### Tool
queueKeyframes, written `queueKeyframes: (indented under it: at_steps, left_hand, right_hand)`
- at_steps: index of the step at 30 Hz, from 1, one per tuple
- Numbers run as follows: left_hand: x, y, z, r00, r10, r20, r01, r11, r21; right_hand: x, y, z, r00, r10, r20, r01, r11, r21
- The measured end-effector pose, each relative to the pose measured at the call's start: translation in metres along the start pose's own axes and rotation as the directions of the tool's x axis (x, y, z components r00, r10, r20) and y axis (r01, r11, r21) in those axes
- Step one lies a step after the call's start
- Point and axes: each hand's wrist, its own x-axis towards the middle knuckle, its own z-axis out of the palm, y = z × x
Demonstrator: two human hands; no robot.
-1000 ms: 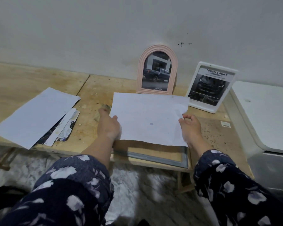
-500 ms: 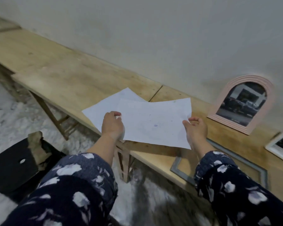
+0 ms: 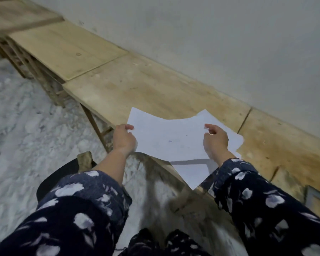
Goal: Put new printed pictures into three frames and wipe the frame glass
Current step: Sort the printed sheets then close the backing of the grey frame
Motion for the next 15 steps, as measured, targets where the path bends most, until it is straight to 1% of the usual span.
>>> queueKeyframes:
  at_steps: [1, 4, 6, 8, 12, 15]
  left_hand:
    - [0.011, -0.006, -0.006, 1.000, -0.020, -0.014, 0.020, 1.000, -0.013]
    - [0.038, -0.016, -0.014, 0.997, -0.043, -0.058, 0.041, 0.999, -0.030]
    - [0.051, -0.017, -0.017, 0.995, -0.042, -0.092, 0.040, 0.999, -0.025]
    - [0.062, -0.016, -0.019, 0.996, -0.025, -0.091, 0.024, 1.000, -0.010]
    - [0.095, -0.025, -0.025, 0.999, 0.000, -0.042, 0.003, 0.996, 0.089]
    - [0.115, -0.028, -0.025, 1.000, 0.008, 0.022, -0.015, 0.954, 0.300]
  right_hand:
    - [0.003, -0.004, 0.013, 0.999, -0.008, 0.035, 0.010, 0.999, -0.035]
    - [0.017, -0.013, 0.042, 0.990, 0.040, 0.135, -0.024, 0.992, -0.123]
    - [0.030, -0.019, 0.059, 0.986, 0.061, 0.155, -0.029, 0.979, -0.203]
    - [0.040, -0.025, 0.073, 0.985, 0.064, 0.163, -0.025, 0.973, -0.229]
    - [0.063, -0.042, 0.109, 0.979, 0.056, 0.195, 0.000, 0.961, -0.277]
    - [0.081, -0.051, 0.130, 0.968, 0.027, 0.248, 0.063, 0.936, -0.346]
